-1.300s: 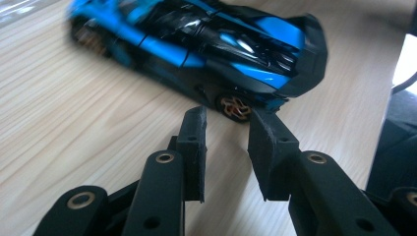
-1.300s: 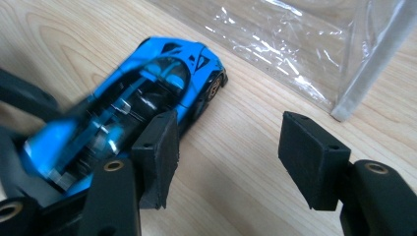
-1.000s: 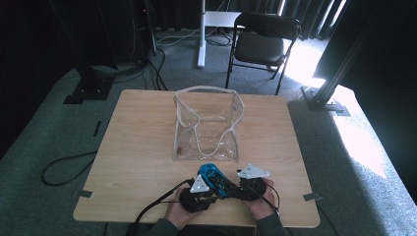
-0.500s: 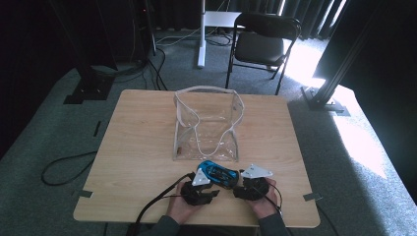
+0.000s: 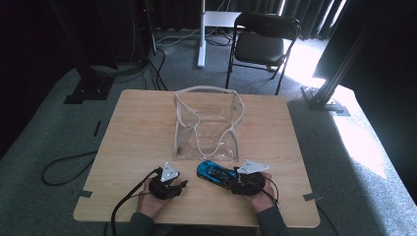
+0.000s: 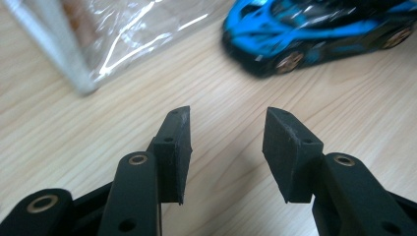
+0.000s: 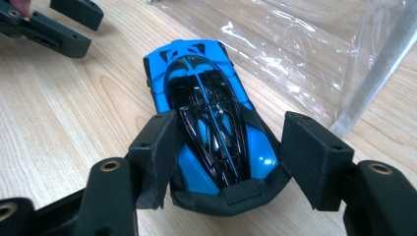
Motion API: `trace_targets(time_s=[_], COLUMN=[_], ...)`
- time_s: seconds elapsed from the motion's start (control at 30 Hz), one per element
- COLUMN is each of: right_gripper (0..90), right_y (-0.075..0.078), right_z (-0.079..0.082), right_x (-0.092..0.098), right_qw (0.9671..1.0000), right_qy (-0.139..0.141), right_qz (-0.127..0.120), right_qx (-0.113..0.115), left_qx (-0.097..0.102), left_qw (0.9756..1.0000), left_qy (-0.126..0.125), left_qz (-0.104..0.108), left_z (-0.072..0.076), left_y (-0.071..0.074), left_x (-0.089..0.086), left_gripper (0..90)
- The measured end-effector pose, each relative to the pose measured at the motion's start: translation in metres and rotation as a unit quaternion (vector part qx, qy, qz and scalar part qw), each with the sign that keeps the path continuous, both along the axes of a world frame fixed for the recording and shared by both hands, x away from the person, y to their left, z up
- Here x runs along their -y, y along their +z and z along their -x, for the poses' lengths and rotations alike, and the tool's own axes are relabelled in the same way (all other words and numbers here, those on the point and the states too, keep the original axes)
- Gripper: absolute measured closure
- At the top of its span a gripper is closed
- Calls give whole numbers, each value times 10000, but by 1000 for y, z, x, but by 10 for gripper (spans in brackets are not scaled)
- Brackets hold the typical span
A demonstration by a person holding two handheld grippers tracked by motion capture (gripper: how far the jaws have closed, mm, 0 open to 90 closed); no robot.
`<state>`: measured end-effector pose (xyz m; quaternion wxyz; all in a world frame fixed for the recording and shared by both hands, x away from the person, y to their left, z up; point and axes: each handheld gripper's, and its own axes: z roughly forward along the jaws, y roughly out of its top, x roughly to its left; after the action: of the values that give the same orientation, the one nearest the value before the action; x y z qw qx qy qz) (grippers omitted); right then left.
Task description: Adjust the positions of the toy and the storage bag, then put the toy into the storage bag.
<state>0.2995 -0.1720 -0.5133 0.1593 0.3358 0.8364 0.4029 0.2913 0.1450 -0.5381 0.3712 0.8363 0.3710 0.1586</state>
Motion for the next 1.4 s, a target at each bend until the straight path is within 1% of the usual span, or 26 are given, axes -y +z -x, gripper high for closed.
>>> trace_targets(time_s=[0.07, 0.1, 0.17, 0.3, 0.43, 0.57, 0.63, 0.7, 0.83, 0.87, 0.97, 1.0, 1.03, 1.07, 1.17, 1.2, 1.23, 1.27, 1.3, 1.37, 1.4], right_gripper=[368, 368, 370, 375, 341, 294, 281, 272, 249, 241, 215, 215, 225, 226, 226, 216, 208, 210, 209, 179, 168], right_y=[-1, -2, -3, -3, 0, 1, 0, -1, -6, -7, -12, -14, -16, -17, -17, -17, -16, -16, -16, -18, -21], right_z=[0, 0, 0, 3, 4, 4, 3, 4, 3, 2, -2, -4, -4, -4, -4, -5, -5, -6, -7, -10, -12], right_x=[0, 1, 3, 8, 9, 6, 4, 1, -3, -4, -4, -4, -4, -4, -5, -4, -3, -1, 1, 4, 5], right_qw=[10000, 10000, 9999, 10000, 9998, 9989, 9980, 9969, 9957, 9955, 9955, 9956, 9954, 9953, 9949, 9952, 9959, 9961, 9965, 9967, 9969], right_qy=[7, -10, -40, -31, 159, 408, 596, 726, 842, 863, 866, 881, 911, 919, 922, 885, 761, 721, 712, 708, 708], right_qz=[4, 49, 109, 21, -51, 24, 22, 74, 240, 261, 277, 256, 211, 190, 240, 226, 275, 258, 179, 199, 234], right_qx=[-21, -53, -93, -51, 94, 217, 232, 281, 305, 282, 262, 210, 206, 226, 320, 363, 417, 432, 400, 330, 234], left_qx=[-53, -13, -38, -40, -52, -63, -66, -67, -66, -62, -56, -57, -65, -65, -56, -55, -56, -54, -53, -50, -52], left_qw=[10000, 10000, 9999, 9999, 9999, 9999, 9999, 9999, 9999, 9999, 9999, 9999, 9999, 9999, 9999, 9999, 9999, 9999, 9999, 9999, 9999], left_qy=[41, 54, 82, 82, 84, 99, 92, 87, 81, 80, 73, 74, 73, 73, 76, 75, 76, 73, 71, 73, 73], left_qz=[-2, 67, 89, 93, 96, 105, 107, 112, 106, 101, 89, 94, 97, 100, 86, 82, 85, 82, 77, 73, 77], left_z=[0, 1, 0, -1, -2, -2, -2, -2, -2, -2, -2, -2, -2, -2, -2, -2, -2, -2, -2, -2, -2], left_y=[-5, -6, -6, -6, -6, -6, -6, -6, -6, -6, -6, -6, -6, -6, -6, -6, -6, -6, -6, -6, -6], left_x=[-3, -4, -5, -5, -5, -5, -5, -5, -5, -5, -4, -4, -4, -4, -4, -4, -4, -4, -4, -4, -4], left_gripper=[539, 536, 536, 533, 513, 496, 491, 488, 485, 484, 477, 477, 477, 477, 477, 477, 477, 477, 477, 476, 476])
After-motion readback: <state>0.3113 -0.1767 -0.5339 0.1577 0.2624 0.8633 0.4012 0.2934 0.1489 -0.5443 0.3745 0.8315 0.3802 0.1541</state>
